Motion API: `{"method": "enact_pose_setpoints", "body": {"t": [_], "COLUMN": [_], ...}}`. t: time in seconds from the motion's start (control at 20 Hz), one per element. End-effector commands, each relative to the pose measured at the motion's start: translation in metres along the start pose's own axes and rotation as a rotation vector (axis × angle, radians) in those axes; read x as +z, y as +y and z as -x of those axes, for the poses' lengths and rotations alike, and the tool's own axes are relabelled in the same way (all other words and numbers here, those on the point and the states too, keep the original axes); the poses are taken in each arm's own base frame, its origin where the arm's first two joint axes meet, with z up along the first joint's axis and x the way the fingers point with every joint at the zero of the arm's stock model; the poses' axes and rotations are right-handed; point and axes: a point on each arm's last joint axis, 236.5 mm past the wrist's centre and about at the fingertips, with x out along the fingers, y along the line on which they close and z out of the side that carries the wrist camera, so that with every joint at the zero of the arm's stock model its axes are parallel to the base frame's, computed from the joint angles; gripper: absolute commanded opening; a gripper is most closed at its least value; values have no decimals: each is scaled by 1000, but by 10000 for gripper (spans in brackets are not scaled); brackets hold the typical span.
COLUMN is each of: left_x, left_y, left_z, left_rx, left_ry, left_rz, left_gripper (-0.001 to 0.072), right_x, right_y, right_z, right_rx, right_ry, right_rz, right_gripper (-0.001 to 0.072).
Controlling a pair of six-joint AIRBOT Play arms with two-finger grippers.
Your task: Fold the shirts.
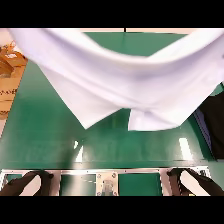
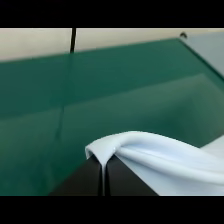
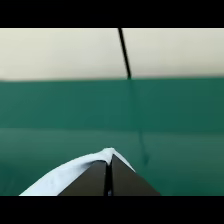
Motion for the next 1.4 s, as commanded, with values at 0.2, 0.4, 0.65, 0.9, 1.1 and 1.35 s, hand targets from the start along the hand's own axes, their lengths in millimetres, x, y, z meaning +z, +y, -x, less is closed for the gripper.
{"method": "enact_pose_setpoints", "body": {"t": [0.2, 0.4, 0.65, 0.9, 1.1, 1.35], "left_x": [-259, -370, -409, -410, -411, -412], "left_y": [75, 102, 124, 124, 124, 116], "left_z": [-117, -147, -171, -171, -171, -167], "left_rx": [-71, -15, 16, 1, -3, -29], "left_ry": [556, 693, 739, 744, 744, 769], "left_rz": [452, 608, 676, 640, 633, 641], "left_gripper": [22, 22, 22, 22, 22, 22], "right_x": [-242, -340, -314, -279, -364, -451], "right_y": [-46, -62, -86, -145, -140, -82], "right_z": [-171, -226, -238, -145, -116, -141], "right_rx": [22, -20, -37, -113, -165, -86], "right_ry": [463, 633, 594, 712, 804, 838], "right_rz": [-234, -324, -362, -487, -645, -743], "right_gripper": [15, 15, 157, 324, 421, 441]}}
